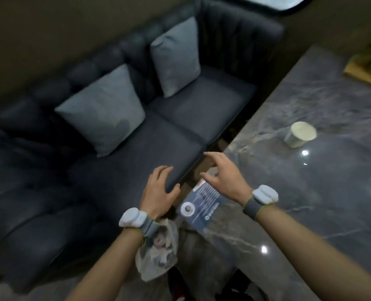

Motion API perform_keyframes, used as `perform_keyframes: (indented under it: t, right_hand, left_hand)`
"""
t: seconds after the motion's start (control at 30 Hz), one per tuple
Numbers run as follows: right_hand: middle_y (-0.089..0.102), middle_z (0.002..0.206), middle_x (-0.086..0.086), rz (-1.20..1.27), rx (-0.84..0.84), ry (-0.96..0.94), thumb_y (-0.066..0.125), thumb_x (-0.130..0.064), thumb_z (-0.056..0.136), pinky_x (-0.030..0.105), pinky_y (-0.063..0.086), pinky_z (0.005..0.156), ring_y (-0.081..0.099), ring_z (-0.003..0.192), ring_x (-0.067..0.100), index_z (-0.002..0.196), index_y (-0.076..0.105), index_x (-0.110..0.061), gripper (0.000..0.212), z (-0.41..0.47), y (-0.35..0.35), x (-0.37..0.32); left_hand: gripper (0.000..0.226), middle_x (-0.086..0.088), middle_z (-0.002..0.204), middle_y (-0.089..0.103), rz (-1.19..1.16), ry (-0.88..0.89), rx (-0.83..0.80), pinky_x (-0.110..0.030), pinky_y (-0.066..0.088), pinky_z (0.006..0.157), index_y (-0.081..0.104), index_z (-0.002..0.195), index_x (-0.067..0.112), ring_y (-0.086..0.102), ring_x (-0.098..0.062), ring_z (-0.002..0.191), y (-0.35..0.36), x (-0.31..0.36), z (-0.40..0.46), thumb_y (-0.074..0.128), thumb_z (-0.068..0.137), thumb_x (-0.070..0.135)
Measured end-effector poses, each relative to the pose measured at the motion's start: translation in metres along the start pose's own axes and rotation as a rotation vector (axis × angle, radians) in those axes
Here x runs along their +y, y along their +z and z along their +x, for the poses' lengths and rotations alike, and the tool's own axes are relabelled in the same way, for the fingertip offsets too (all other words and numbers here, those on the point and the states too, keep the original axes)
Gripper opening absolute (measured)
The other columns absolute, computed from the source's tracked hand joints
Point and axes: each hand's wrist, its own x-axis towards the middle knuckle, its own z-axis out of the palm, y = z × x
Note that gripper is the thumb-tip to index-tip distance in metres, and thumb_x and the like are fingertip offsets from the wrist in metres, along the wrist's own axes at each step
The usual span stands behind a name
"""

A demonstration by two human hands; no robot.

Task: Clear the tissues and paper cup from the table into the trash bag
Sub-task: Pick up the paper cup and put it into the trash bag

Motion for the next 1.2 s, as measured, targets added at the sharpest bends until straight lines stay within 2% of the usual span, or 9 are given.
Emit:
perform_keyframes:
  t: [0.1,0.27,0.4,0.53,0.67,0.8,0.97,1.1,1.2]
  right_hand:
    - [0.053,0.126,0.004,-0.007,0.109,0.060,0.071,-0.031,0.079,0.038,0.049,0.093,0.059,0.100,0.019,0.132,0.047,-0.019,0.060,-0.019,-0.063,0.029]
    - [0.052,0.130,0.007,-0.011,0.237,0.149,0.072,-0.029,0.080,0.022,0.040,0.092,0.059,0.106,0.022,0.131,0.048,-0.016,0.059,-0.050,-0.151,0.094]
    - [0.051,0.131,0.004,-0.005,0.297,0.235,0.071,-0.035,0.078,0.040,0.049,0.095,0.060,0.104,0.022,0.132,0.046,-0.021,0.061,-0.066,-0.201,0.146]
    - [0.048,0.135,0.005,0.041,0.323,0.313,0.071,-0.033,0.080,0.040,0.044,0.103,0.056,0.115,0.022,0.135,0.044,-0.019,0.063,-0.069,-0.233,0.195]
    - [0.046,0.138,0.006,0.057,0.298,0.380,0.071,-0.035,0.080,0.042,0.044,0.104,0.055,0.119,0.023,0.137,0.041,-0.021,0.066,-0.056,-0.237,0.233]
    - [0.039,0.147,0.007,0.026,0.242,0.472,0.069,-0.041,0.079,0.045,0.044,0.103,0.053,0.123,0.027,0.144,0.030,-0.020,0.079,-0.022,-0.227,0.276]
    - [0.032,0.154,0.010,0.047,0.204,0.528,0.072,-0.035,0.079,0.046,0.042,0.105,0.050,0.128,0.031,0.148,0.019,-0.018,0.088,0.022,-0.212,0.318]
    - [0.026,0.158,0.008,0.118,0.189,0.552,0.073,-0.032,0.077,0.045,0.037,0.110,0.041,0.136,0.029,0.150,0.012,-0.019,0.097,0.042,-0.204,0.339]
    - [0.025,0.159,0.006,0.155,0.167,0.563,0.074,-0.030,0.074,0.044,0.034,0.112,0.035,0.140,0.028,0.151,0.009,-0.021,0.101,0.054,-0.199,0.351]
  left_hand:
    - [0.054,0.000,0.133,0.047,0.004,0.118,-0.061,-0.033,0.043,0.099,0.050,0.128,0.022,0.049,-0.020,0.119,0.025,0.068,0.030,0.055,0.079,0.043]
    - [0.054,0.000,0.135,0.047,-0.007,0.286,-0.157,-0.032,0.043,0.094,0.048,0.130,0.021,0.050,-0.021,0.116,0.083,0.176,0.066,0.064,0.080,0.031]
    - [0.058,-0.002,0.136,0.044,0.025,0.350,-0.242,-0.032,0.042,0.095,0.044,0.134,0.019,0.051,-0.022,0.118,0.130,0.236,0.088,0.066,0.081,0.027]
    - [0.067,-0.005,0.141,0.040,0.101,0.365,-0.317,-0.037,0.044,0.097,0.036,0.139,0.020,0.050,-0.026,0.121,0.173,0.278,0.114,0.067,0.080,0.030]
    - [0.071,-0.006,0.149,0.032,0.192,0.300,-0.447,-0.039,0.043,0.100,0.027,0.142,0.020,0.047,-0.028,0.126,0.206,0.290,0.151,0.064,0.083,0.033]
    - [0.076,-0.009,0.151,0.030,0.277,0.257,-0.496,-0.046,0.041,0.106,0.022,0.144,0.016,0.042,-0.030,0.132,0.245,0.286,0.196,0.065,0.082,0.031]
    - [0.076,-0.014,0.150,0.031,0.375,0.206,-0.549,-0.050,0.043,0.102,0.019,0.144,0.014,0.043,-0.036,0.130,0.285,0.276,0.237,0.061,0.082,0.027]
    - [0.084,-0.014,0.152,0.027,0.372,0.185,-0.567,-0.052,0.044,0.099,0.011,0.146,0.023,0.044,-0.039,0.128,0.307,0.271,0.254,0.059,0.077,0.023]
    - [0.090,-0.009,0.155,0.024,0.305,0.219,-0.576,-0.049,0.043,0.102,0.007,0.147,0.024,0.038,-0.036,0.134,0.323,0.268,0.261,0.057,0.073,0.021]
